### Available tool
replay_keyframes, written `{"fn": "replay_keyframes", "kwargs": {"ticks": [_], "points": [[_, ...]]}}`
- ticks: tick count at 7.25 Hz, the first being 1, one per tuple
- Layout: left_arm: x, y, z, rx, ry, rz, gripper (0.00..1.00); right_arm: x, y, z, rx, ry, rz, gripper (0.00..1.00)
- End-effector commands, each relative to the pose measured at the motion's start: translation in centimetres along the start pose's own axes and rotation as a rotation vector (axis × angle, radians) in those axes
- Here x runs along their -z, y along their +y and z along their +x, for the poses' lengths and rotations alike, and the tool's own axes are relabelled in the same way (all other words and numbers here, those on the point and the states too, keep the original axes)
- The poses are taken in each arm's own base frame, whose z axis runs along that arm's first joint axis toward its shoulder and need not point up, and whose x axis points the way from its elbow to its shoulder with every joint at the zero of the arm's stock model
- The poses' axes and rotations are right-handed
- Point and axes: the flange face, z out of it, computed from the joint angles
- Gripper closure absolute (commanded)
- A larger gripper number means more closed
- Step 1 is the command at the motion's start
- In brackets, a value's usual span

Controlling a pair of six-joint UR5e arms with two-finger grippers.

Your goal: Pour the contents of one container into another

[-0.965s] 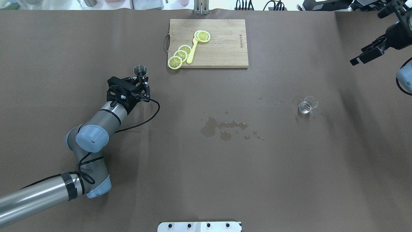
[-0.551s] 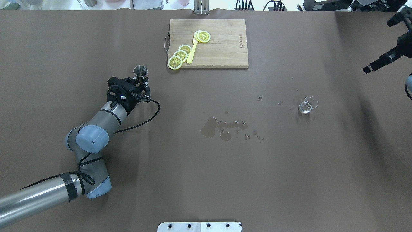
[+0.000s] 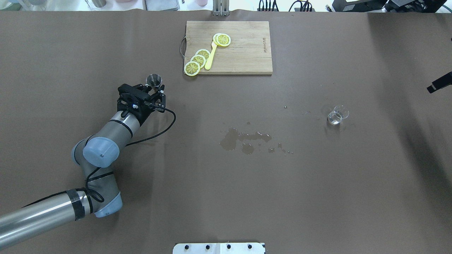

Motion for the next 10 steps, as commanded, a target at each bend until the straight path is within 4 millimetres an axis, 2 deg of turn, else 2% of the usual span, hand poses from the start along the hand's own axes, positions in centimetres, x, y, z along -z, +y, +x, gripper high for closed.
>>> {"fn": "replay_keyframes", "kwargs": {"ticks": [1,2,3,4,6,7,8,10], "points": [[0.0,0.0,-0.1,0.0,0.0,0.0,0.51,0.5,6.1,3.9,-0.109,0.012,-0.024,0.0],[0.2,-0.4,0.1,0.006,0.005,0.008,0.46,1.2,7.8,4.8,-0.133,0.017,-0.014,0.0],[0.6,-0.4,-0.2,0.007,0.007,0.008,0.42,1.6,9.4,4.6,-0.138,0.02,-0.01,0.0],[0.7,-0.6,-0.2,0.011,0.009,0.011,0.03,2.8,10.2,3.7,-0.123,0.036,0.008,0.0],[1.1,-0.9,-0.3,0.018,0.015,0.019,0.02,4.8,11.7,3.5,-0.125,0.044,0.046,0.0],[1.9,-1.1,-0.8,0.022,0.018,0.023,0.02,4.7,12.9,4.3,-0.147,0.041,0.044,0.0],[2.2,-1.6,-0.6,0.03,0.025,0.034,0.02,4.6,13.2,4.8,-0.175,0.037,0.04,0.0],[3.8,-2.1,-1.4,0.037,0.034,0.043,0.02,4.1,12.8,5.4,-0.185,0.046,0.031,0.0]]}}
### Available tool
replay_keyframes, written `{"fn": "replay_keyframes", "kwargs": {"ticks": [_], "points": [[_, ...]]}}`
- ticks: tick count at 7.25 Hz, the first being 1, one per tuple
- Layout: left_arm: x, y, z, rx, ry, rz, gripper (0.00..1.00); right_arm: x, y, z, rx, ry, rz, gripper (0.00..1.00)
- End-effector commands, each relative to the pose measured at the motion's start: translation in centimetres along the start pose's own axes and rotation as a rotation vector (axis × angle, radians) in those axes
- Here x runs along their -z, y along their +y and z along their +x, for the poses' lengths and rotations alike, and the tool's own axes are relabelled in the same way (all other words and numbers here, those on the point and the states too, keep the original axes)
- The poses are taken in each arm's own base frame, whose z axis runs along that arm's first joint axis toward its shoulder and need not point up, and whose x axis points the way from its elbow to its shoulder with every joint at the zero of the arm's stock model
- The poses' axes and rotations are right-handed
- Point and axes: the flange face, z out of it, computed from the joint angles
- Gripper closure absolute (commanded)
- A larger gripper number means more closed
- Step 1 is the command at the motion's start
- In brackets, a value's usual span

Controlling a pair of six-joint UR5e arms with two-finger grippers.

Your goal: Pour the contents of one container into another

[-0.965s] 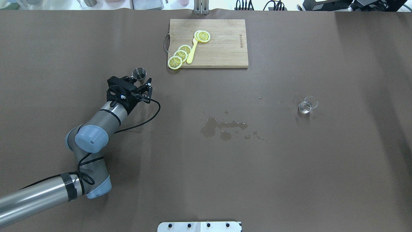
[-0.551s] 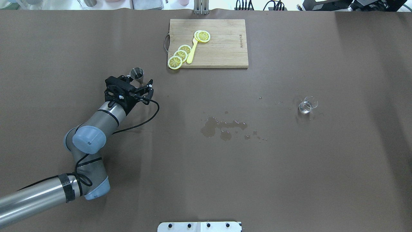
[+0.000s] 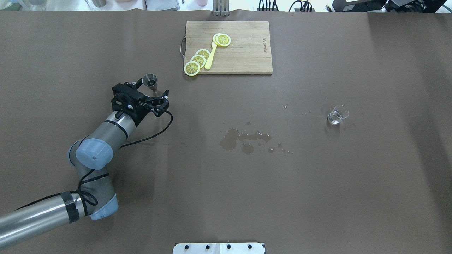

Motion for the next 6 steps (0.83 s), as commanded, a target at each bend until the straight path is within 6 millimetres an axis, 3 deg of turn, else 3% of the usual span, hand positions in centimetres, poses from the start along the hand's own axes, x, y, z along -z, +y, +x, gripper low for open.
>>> {"fn": "replay_keyframes", "kwargs": {"ticks": [1,4,6], "points": [[2.2,-1.5,-0.9,0.018,0.008,0.029,0.02,-0.3,-0.4,0.4,-0.011,0.004,-0.005,0.0],[8.4,-5.0,-2.6,0.062,0.046,0.076,0.02,0.6,-2.3,-0.4,0.016,0.008,0.006,0.0],[11.1,-6.2,-4.6,0.044,0.025,0.059,0.02,0.5,-1.9,-0.3,0.019,0.008,0.009,0.0]]}}
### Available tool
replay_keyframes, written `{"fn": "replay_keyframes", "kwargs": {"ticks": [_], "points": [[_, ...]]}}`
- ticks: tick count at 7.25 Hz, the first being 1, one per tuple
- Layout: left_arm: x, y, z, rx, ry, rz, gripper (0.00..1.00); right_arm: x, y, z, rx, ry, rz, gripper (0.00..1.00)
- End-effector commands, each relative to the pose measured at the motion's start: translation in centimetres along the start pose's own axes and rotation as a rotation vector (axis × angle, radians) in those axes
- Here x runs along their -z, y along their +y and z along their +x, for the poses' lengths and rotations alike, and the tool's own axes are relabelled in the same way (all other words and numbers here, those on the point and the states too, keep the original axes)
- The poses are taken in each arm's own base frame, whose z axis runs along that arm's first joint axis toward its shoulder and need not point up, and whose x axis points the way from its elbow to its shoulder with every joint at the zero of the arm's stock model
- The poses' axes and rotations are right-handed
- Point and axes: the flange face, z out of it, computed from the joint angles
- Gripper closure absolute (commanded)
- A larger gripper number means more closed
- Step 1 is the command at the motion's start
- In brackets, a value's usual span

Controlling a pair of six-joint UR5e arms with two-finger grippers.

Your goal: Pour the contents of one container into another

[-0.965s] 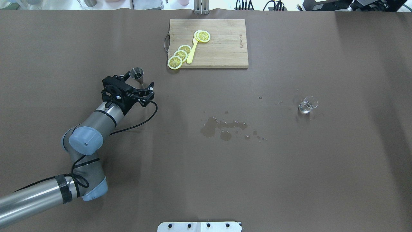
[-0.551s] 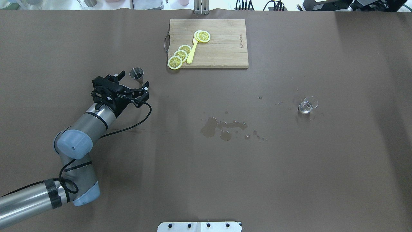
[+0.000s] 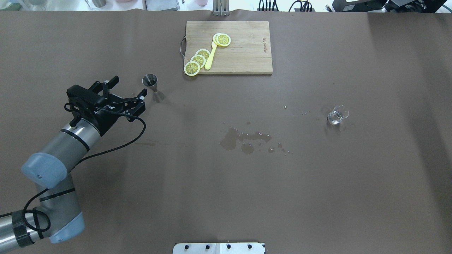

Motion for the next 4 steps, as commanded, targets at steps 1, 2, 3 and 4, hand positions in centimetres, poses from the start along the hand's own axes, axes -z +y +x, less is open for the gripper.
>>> {"fn": "replay_keyframes", "kwargs": {"ticks": [1,2,3,4], "points": [[4.0,-1.6,-3.3,-0.056,-0.055,-0.057,0.02,0.1,-0.1,-0.1,0.006,0.0,0.004,0.0],[5.5,-2.4,-6.2,-0.116,-0.133,-0.114,0.02,0.3,-0.2,-0.3,0.01,0.0,0.008,0.0],[6.0,-1.9,-7.8,-0.145,-0.167,-0.145,0.02,0.1,0.2,-0.1,0.006,0.0,0.004,0.0],[6.3,-1.1,-9.6,-0.183,-0.202,-0.199,0.02,0.0,0.3,0.0,0.004,0.002,0.002,0.0]]}}
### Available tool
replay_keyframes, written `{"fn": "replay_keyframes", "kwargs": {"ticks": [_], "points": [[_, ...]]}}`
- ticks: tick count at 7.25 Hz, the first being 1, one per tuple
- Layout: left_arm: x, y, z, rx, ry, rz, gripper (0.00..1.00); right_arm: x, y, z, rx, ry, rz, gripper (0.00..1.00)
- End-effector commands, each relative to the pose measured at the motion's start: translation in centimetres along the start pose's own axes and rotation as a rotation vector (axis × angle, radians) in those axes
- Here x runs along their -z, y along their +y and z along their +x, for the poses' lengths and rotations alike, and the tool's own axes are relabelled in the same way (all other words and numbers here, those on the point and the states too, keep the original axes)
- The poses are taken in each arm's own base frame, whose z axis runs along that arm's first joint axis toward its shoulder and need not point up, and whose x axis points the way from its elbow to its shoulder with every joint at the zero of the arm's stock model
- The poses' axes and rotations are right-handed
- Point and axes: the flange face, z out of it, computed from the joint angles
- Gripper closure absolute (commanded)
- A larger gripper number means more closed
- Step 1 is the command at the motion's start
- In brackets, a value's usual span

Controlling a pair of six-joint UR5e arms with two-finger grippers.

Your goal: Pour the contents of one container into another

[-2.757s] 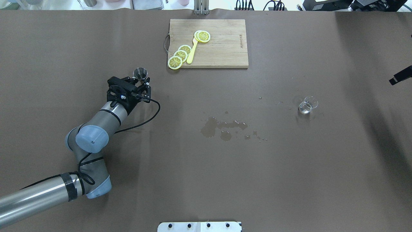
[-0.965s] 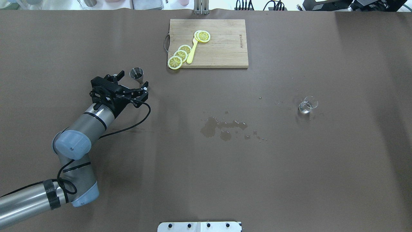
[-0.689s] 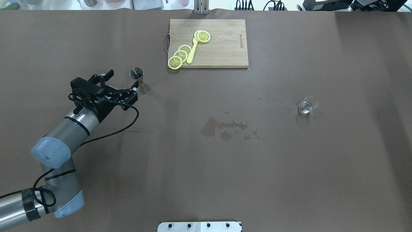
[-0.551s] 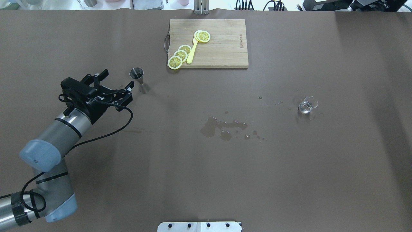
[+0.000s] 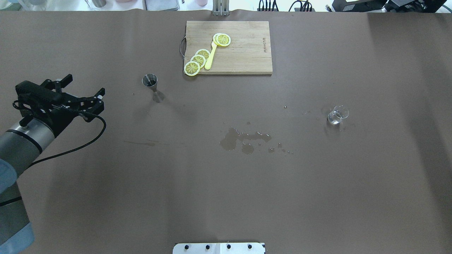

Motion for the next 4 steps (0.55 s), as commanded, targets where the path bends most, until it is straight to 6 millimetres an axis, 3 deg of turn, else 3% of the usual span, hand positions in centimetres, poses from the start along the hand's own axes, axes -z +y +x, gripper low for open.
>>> {"fn": "replay_keyframes", "kwargs": {"ticks": [1,4], "points": [[0.5,2.1,-3.7,-0.088,-0.037,-0.177,0.02,-0.2,0.3,0.2,-0.003,0.0,-0.004,0.0],[0.4,3.4,-10.9,-0.015,0.111,-0.521,0.02,-0.2,0.4,0.2,-0.006,0.0,-0.005,0.0]]}}
